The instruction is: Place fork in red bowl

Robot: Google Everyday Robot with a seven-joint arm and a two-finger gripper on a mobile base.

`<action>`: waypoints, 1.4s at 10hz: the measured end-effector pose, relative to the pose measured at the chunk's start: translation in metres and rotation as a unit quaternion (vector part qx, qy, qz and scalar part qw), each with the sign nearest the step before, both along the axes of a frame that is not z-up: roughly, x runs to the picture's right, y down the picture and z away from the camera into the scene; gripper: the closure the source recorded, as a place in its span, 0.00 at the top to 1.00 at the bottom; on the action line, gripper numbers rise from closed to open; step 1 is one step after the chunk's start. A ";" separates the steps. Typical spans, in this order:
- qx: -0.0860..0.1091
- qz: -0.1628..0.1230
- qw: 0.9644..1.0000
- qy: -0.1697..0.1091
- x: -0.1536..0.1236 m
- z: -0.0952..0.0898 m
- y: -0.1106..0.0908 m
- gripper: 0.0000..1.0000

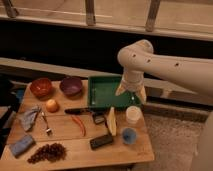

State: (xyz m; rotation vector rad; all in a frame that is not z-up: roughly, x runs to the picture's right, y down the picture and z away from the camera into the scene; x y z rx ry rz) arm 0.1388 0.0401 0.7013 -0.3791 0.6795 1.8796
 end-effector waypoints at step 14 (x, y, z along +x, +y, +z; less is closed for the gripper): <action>0.009 -0.007 1.000 -0.004 -0.002 -0.003 0.000 0.80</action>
